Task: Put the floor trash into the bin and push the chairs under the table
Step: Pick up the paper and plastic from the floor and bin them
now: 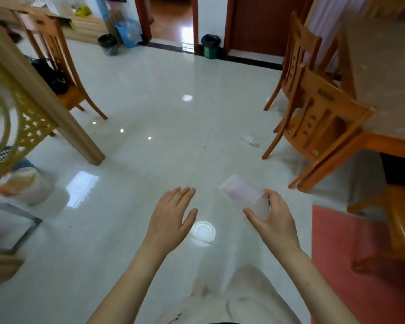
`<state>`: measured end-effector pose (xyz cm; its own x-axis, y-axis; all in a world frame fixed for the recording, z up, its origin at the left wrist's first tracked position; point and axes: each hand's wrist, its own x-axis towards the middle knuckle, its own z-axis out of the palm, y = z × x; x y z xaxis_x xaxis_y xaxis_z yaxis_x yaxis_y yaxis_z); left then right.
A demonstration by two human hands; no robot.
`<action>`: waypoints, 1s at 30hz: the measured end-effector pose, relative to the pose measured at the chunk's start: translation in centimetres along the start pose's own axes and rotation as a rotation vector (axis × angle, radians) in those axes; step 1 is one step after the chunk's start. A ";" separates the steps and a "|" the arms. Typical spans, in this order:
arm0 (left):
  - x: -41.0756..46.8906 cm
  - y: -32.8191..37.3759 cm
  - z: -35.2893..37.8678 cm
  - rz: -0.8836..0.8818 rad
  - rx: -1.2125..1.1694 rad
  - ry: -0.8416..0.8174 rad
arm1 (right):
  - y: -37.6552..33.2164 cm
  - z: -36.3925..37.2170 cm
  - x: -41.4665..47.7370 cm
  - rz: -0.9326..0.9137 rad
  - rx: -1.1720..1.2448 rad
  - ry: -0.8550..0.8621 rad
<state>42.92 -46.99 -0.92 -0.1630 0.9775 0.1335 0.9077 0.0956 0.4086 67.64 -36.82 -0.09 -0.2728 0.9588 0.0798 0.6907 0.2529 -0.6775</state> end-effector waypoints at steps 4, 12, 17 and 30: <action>4.7 -2.7 0.5 -0.016 -0.047 0.004 | -0.1 1.1 4.6 0.048 -0.003 -0.008; 18.6 -8.2 3.4 -0.031 -0.031 -0.079 | 1.0 5.1 20.1 0.078 -0.032 -0.045; 31.5 -10.7 1.2 -0.035 0.004 -0.049 | -0.8 6.1 33.1 0.041 -0.019 -0.077; 56.1 -15.2 3.0 0.126 0.039 -0.143 | 0.5 9.0 54.7 0.187 0.000 -0.037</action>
<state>21.15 6.97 -2.34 0.0069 0.9987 0.0511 0.9320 -0.0249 0.3615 47.07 14.62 -2.66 -0.1646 0.9835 -0.0745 0.7316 0.0711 -0.6780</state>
